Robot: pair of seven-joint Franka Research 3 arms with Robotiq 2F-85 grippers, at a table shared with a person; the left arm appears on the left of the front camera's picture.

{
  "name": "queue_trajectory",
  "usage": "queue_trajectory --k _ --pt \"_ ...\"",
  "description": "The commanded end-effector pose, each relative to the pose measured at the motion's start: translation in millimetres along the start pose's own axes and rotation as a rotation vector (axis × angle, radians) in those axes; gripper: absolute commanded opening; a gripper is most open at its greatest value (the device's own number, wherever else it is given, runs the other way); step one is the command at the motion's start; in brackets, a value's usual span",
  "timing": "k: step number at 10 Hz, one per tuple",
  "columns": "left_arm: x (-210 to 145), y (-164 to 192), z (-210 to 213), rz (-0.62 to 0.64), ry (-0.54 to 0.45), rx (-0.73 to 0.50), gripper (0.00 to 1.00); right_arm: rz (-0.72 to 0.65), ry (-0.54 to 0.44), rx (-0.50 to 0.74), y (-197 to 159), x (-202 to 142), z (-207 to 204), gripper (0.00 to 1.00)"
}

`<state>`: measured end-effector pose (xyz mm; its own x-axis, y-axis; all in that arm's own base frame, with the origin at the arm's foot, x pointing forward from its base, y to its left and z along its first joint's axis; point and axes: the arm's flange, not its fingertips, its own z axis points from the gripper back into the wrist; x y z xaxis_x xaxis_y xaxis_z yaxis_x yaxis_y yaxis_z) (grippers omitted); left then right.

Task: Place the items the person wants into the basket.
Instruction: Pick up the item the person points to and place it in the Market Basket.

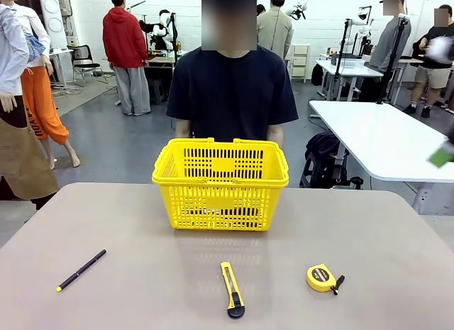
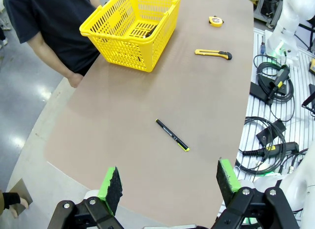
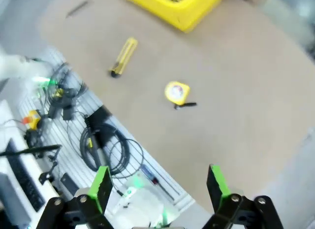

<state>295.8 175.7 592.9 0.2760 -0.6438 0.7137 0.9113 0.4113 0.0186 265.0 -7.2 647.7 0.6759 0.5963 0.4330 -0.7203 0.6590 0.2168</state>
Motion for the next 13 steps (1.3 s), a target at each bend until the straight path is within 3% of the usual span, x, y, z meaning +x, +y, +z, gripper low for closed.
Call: queue_trajectory --k 1,2,4,7,10,13 --pt "-0.2 -0.3 1.0 -0.018 -0.023 -0.003 1.00 0.174 -0.119 0.161 11.2 -63.8 36.5 1.00" --pt "-0.2 -0.3 1.0 -0.018 -0.023 -0.003 1.00 0.216 -0.192 0.182 10.8 -94.4 55.7 1.00" --pt "-0.2 -0.3 1.0 -0.018 -0.023 -0.003 1.00 0.180 -0.358 0.330 -22.8 -142.7 96.4 1.00" --pt "-0.2 -0.3 1.0 -0.018 -0.023 -0.003 1.00 0.027 -0.646 0.255 -75.1 -179.8 111.6 1.00" --pt "-0.2 -0.3 1.0 -0.018 -0.023 -0.003 1.00 -0.051 -0.700 0.113 -112.2 -203.3 106.7 1.00" --pt "-0.2 -0.3 1.0 -0.018 -0.023 -0.003 1.00 -0.128 -0.655 0.042 -122.1 -203.7 98.5 1.00"
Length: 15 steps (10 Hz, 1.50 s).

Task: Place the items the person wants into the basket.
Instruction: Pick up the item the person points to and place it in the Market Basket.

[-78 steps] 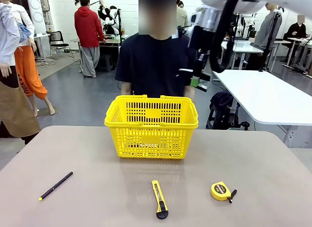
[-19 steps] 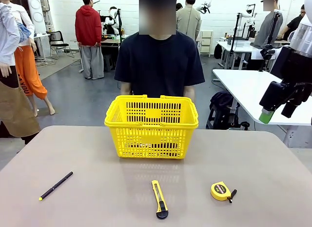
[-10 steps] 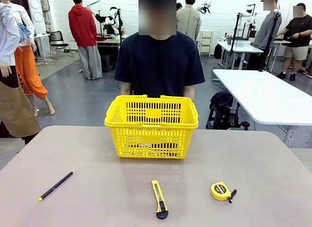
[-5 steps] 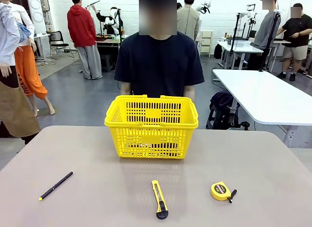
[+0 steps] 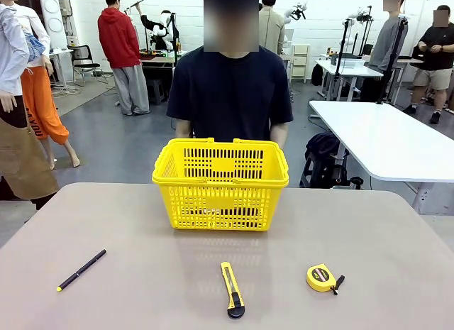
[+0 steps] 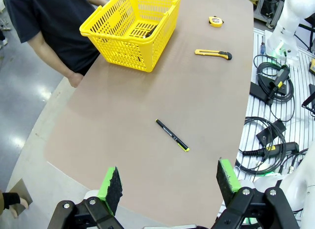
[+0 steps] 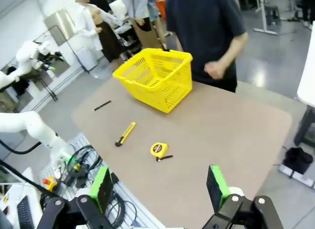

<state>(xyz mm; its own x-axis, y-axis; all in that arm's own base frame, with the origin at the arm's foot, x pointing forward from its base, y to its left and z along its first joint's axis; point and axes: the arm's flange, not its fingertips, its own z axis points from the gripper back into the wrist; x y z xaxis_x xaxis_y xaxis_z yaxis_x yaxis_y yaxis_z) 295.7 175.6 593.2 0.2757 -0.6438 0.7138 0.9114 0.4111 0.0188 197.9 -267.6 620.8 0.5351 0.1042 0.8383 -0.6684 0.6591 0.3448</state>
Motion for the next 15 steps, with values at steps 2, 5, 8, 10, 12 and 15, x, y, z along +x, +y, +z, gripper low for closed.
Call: queue_trajectory --k 2,5,8,10,12,15 --pt "-0.4 -0.1 0.9 -0.018 -0.023 -0.003 1.00 -0.012 0.036 -0.056 10.8 3.7 -17.7 1.00" --pt "-0.4 -0.1 0.9 -0.018 -0.023 -0.003 1.00 -0.017 0.063 -0.053 7.8 6.3 -12.6 1.00" --pt "-0.4 -0.1 0.9 -0.018 -0.023 -0.003 1.00 -0.017 0.063 -0.053 7.8 6.3 -12.6 1.00" --pt "-0.4 -0.1 0.9 -0.018 -0.023 -0.003 1.00 -0.017 0.063 -0.053 7.8 6.3 -12.6 1.00" --pt "-0.4 -0.1 0.9 -0.018 -0.023 -0.003 1.00 -0.017 0.063 -0.053 7.8 6.3 -12.6 1.00" --pt "-0.4 -0.1 0.9 -0.018 -0.023 -0.003 1.00 -0.017 0.063 -0.053 7.8 6.3 -12.6 1.00"
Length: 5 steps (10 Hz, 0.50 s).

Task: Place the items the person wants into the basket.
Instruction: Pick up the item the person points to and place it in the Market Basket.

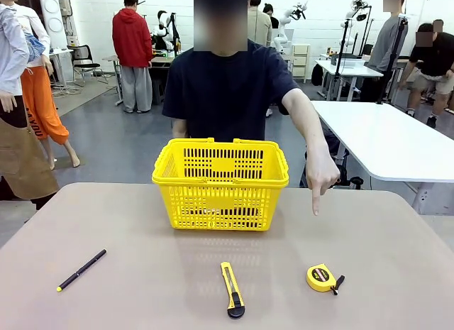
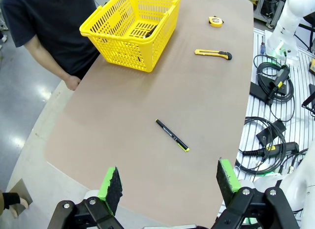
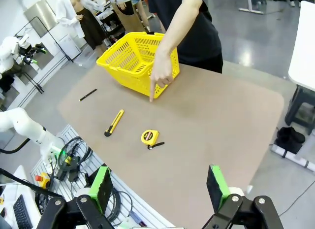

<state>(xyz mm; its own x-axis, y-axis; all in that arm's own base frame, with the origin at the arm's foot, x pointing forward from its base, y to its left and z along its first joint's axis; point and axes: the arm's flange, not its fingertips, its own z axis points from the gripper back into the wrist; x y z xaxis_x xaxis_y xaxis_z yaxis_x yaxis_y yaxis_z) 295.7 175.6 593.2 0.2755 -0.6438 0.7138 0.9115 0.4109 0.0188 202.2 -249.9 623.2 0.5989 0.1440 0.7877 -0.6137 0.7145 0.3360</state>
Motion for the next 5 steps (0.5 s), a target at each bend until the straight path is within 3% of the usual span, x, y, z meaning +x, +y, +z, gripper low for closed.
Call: queue_trajectory --k 1,3,5 --pt "-0.4 -0.1 0.9 -0.018 -0.023 -0.003 1.00 0.013 -0.022 0.019 -1.9 0.1 1.7 1.00" --pt "-0.4 -0.1 0.9 -0.018 -0.023 -0.003 1.00 0.000 0.000 0.000 0.0 0.0 0.0 1.00" --pt "-0.4 -0.1 0.9 -0.018 -0.023 -0.003 1.00 -0.149 0.283 -0.017 15.8 44.6 -96.2 1.00"
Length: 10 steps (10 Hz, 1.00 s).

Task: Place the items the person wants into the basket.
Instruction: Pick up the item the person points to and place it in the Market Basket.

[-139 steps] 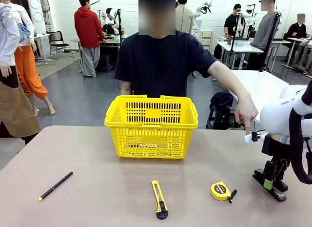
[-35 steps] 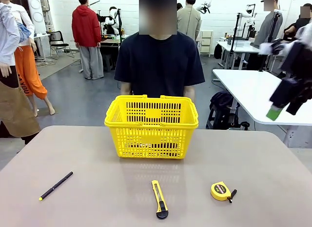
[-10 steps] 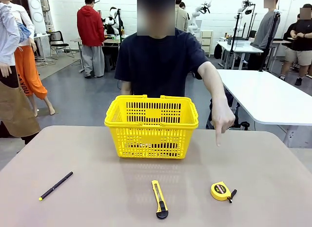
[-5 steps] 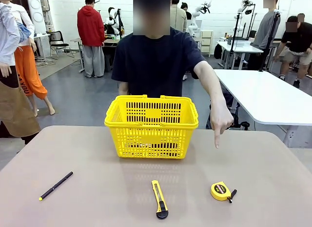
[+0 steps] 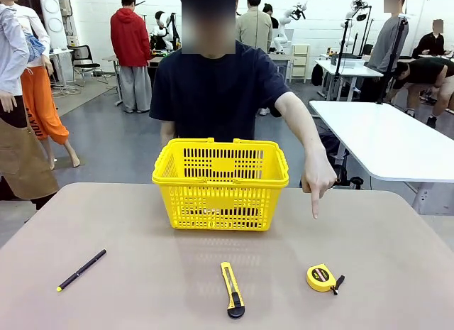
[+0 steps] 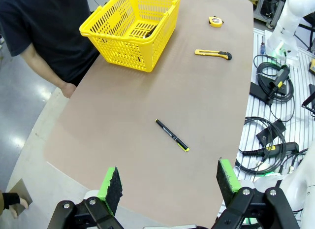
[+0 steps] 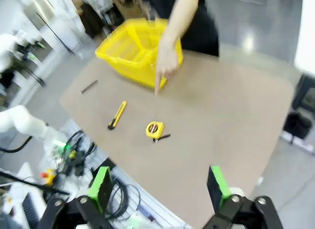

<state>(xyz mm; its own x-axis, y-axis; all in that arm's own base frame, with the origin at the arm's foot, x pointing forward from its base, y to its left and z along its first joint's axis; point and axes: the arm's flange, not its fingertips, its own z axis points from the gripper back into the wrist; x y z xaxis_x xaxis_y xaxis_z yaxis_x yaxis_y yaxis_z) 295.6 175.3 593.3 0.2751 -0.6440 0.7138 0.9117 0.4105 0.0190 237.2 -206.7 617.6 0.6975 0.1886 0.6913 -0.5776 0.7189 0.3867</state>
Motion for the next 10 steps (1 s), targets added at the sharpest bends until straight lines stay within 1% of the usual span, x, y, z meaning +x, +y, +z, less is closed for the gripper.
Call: queue_trajectory --k 1,2,3,4,5,6,7,8,10 --pt "-0.6 0.1 1.0 -0.017 -0.023 -0.003 1.00 -0.164 0.228 -0.046 16.8 55.3 -86.0 1.00" --pt "-0.6 0.1 1.0 -0.017 -0.023 -0.003 1.00 -0.229 0.299 -0.077 21.0 77.5 -133.0 1.00" --pt "-0.6 0.1 1.0 -0.017 -0.023 -0.003 1.00 -0.285 0.371 -0.116 23.2 86.6 -172.9 1.00" --pt "-0.6 0.1 1.0 -0.017 -0.023 -0.003 1.00 -0.325 0.429 -0.147 26.3 87.9 -207.9 1.00" --pt "-0.6 0.1 1.0 -0.017 -0.023 -0.003 1.00 -0.375 0.463 -0.195 30.7 85.2 -237.3 1.00" --pt "-0.6 0.1 1.0 -0.017 -0.023 -0.003 1.00 -0.435 0.485 -0.289 35.4 79.7 -263.2 1.00" --pt "-0.6 0.1 1.0 -0.017 -0.023 -0.003 1.00 -0.489 0.494 -0.354 42.5 71.2 -289.2 1.00" --pt "-0.6 0.1 1.0 -0.017 -0.023 -0.003 1.00 -0.494 0.501 -0.394 47.1 63.6 -305.5 1.00" --pt "-0.6 0.1 1.0 -0.017 -0.023 -0.003 1.00 -0.470 0.493 -0.424 50.2 53.4 -320.2 1.00"
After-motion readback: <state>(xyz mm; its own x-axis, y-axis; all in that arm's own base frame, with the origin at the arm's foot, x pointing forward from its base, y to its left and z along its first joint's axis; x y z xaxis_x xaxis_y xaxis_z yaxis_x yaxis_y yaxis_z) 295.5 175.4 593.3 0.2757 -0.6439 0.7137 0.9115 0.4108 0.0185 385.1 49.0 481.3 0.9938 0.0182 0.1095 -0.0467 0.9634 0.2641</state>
